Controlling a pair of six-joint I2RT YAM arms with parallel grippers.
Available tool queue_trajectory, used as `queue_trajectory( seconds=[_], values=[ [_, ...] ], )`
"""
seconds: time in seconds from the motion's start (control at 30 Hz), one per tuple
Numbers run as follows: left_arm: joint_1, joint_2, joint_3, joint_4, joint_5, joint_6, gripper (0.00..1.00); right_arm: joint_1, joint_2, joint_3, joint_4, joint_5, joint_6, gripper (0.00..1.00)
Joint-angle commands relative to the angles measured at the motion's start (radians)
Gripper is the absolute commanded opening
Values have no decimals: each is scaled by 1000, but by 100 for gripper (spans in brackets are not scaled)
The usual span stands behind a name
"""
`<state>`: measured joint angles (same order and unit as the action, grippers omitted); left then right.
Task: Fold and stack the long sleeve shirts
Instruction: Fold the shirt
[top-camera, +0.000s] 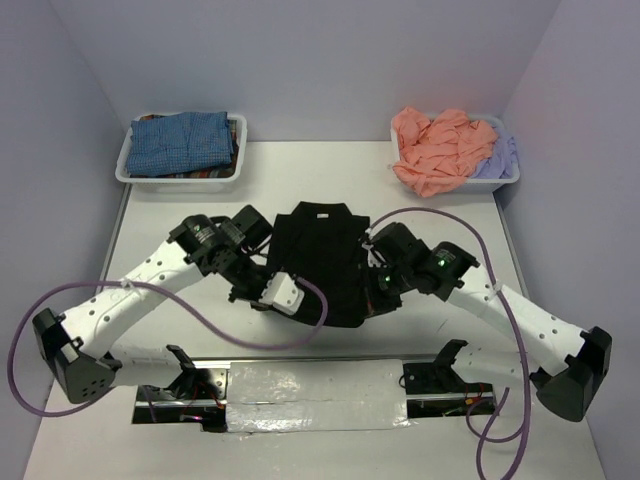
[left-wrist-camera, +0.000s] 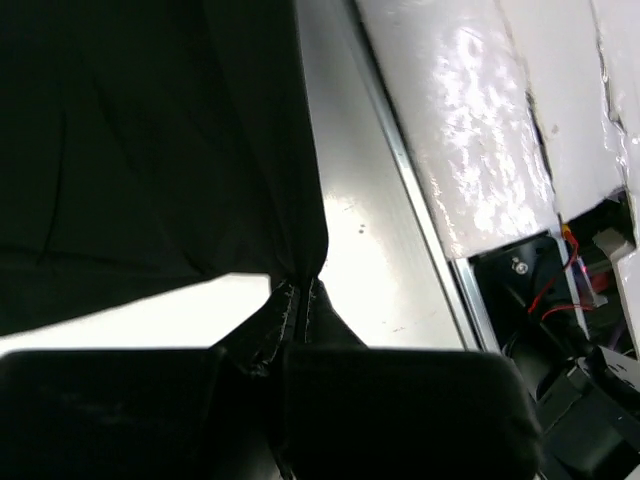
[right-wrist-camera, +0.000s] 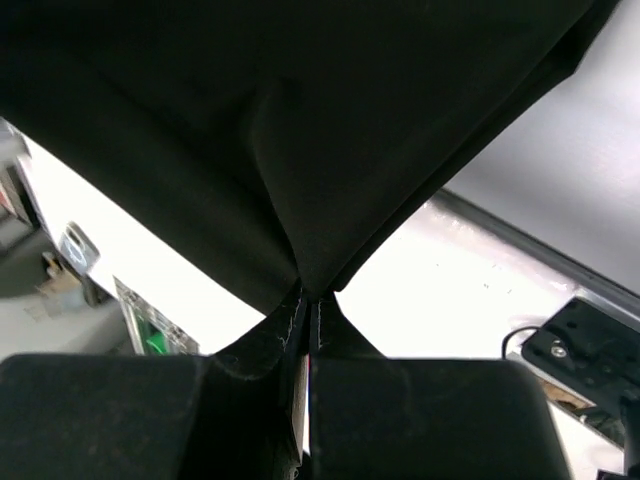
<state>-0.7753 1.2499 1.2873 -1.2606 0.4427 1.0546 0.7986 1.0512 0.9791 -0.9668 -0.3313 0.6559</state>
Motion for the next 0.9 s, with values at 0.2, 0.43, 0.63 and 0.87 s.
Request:
queue_trajectory(
  seconds=[0.2,0.43,0.63,0.87],
  values=[
    [186,212,217,123,-85,-229,0,-321,200,203,-40,-51,-214,0],
    [240,325,308,256,-219,-306,0,-467,417,394,17,-111,-297,0],
    [277,387,308,375,-335,-334,0,-542,579,493,31,-121,-329,0],
    [288,456,360,490,-377,-378,0,-592,659,581,66,-124,-302,0]
  ],
)
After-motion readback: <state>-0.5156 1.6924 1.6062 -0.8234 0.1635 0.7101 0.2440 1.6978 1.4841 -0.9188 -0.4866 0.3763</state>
